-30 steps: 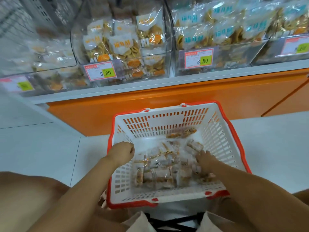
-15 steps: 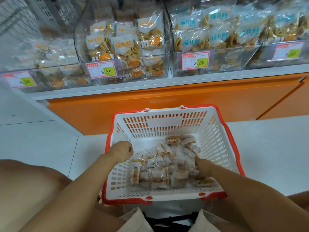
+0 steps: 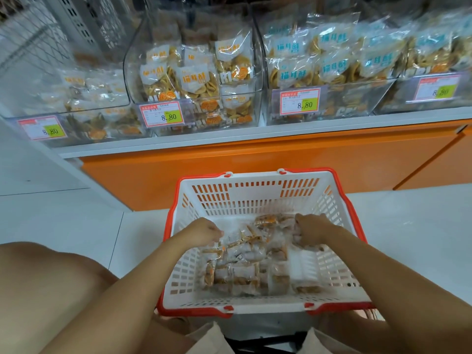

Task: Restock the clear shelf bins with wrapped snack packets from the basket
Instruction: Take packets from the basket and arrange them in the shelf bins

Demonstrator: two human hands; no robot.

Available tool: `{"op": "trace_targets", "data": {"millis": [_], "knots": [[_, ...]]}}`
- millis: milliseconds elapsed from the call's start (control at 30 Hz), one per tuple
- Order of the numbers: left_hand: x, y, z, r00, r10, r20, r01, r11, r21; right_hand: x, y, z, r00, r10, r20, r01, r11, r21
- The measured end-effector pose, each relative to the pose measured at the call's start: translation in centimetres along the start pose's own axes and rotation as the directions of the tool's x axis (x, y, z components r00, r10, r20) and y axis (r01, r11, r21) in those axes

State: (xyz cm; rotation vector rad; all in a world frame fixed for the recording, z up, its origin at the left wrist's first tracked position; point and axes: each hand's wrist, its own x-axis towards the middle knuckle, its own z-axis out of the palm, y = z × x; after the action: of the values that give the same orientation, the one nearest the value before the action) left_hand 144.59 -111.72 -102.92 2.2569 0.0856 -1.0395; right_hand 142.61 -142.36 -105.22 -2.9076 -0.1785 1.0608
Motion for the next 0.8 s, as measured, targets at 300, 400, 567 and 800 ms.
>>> {"op": "trace_targets", "data": {"millis": [300, 400, 567, 800], "knots": [[-0.7, 5.5, 4.2, 0.921, 0.215, 0.326, 0.271, 0.250, -0.930, -3.0, -6.0, -2.6, 0.460, -0.371, -0.807, 0.449, 0.881, -0.150], [-1.2, 6.5, 3.7, 0.944, 0.289, 0.160, 0.146, 0.070, -0.987, -3.6, -6.6, -2.7, 0.397, -0.399, -0.826, 0.482, 0.857, -0.182], [-0.4, 6.5, 2.9, 0.943, 0.331, 0.035, 0.001, 0.104, -0.995, -4.5, -6.2, -4.5, 0.561, 0.102, -0.822, 0.499, 0.750, 0.434], [0.5, 5.9, 2.9, 0.933, 0.353, -0.071, -0.129, 0.143, -0.981, -6.0, -7.2, -6.4, 0.914, 0.300, -0.274, 0.284, 0.012, 0.959]]}}
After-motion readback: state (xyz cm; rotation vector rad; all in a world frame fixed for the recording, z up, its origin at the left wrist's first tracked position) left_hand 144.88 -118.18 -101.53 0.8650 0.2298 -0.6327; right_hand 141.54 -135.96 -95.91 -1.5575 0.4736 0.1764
